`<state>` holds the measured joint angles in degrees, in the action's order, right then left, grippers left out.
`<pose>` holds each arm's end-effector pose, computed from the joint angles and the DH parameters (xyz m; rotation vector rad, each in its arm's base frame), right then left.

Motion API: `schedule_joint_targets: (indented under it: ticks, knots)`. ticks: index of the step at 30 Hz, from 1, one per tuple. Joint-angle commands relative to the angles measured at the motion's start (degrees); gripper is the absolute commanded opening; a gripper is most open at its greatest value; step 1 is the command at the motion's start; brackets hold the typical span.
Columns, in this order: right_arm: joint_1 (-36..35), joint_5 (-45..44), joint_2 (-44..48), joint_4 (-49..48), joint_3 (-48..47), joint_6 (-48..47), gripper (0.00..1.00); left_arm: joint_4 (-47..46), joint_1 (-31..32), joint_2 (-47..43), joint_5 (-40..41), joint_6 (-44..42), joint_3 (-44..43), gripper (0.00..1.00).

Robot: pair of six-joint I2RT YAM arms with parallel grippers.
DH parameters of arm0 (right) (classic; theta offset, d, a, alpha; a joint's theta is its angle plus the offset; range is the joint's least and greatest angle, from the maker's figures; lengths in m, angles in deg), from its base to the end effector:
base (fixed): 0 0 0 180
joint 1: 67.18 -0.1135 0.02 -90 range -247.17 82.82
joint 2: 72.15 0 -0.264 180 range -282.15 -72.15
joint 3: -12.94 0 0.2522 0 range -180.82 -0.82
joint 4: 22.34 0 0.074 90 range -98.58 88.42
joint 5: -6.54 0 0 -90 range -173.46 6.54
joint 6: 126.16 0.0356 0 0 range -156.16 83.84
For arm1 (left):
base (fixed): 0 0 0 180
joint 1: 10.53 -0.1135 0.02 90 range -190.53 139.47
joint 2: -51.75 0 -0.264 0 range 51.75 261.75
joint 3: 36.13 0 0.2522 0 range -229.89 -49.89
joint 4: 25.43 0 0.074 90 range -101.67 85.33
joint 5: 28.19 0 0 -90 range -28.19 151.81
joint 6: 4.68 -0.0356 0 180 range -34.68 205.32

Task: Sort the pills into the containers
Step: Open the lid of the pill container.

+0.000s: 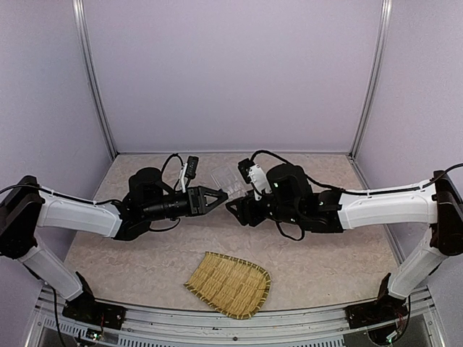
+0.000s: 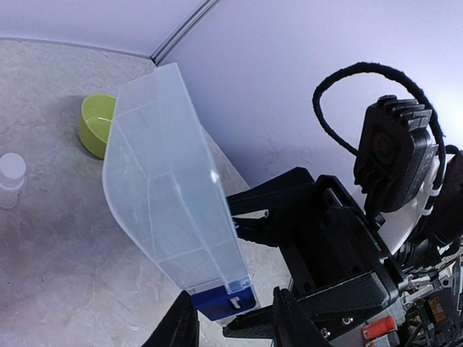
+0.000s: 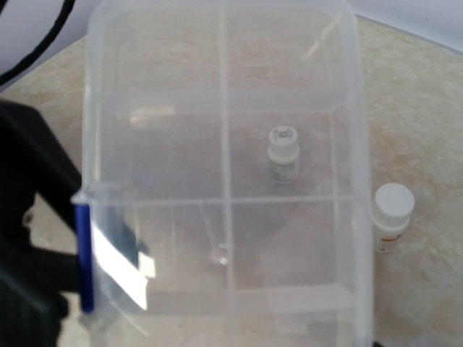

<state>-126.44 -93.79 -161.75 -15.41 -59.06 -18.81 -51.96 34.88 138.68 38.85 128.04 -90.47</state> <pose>0.1883 0.3042 0.2560 -0.6229 1.9602 0.6726 0.2179 -0.2409 0.2300 0.3856 1.8626 -1.4436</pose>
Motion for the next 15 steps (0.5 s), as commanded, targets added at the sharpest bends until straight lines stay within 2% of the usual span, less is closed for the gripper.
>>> schedule_joint_targets:
  ticks: [1,8,12,15]
  knots:
    - [-0.8,-3.6,-1.5,1.2,-1.8,-0.8,0.56,-2.6,0.3,0.5,-1.3,0.2,-1.3,0.31]
    - [-1.4,-7.1,-2.7,2.7,-2.5,-1.6,0.56,-3.1,0.3,0.3,-0.9,0.5,-1.3,0.15]
    - [-1.5,-8.6,-2.8,3.7,-2.4,-1.9,0.56,-2.8,0.3,-0.4,-0.4,-0.3,-1.2,0.08]
    - [-1.5,-8.6,-2.5,3.9,-2.3,-1.8,0.56,-2.7,0.3,-1.0,0.0,-0.7,-1.1,0.08]
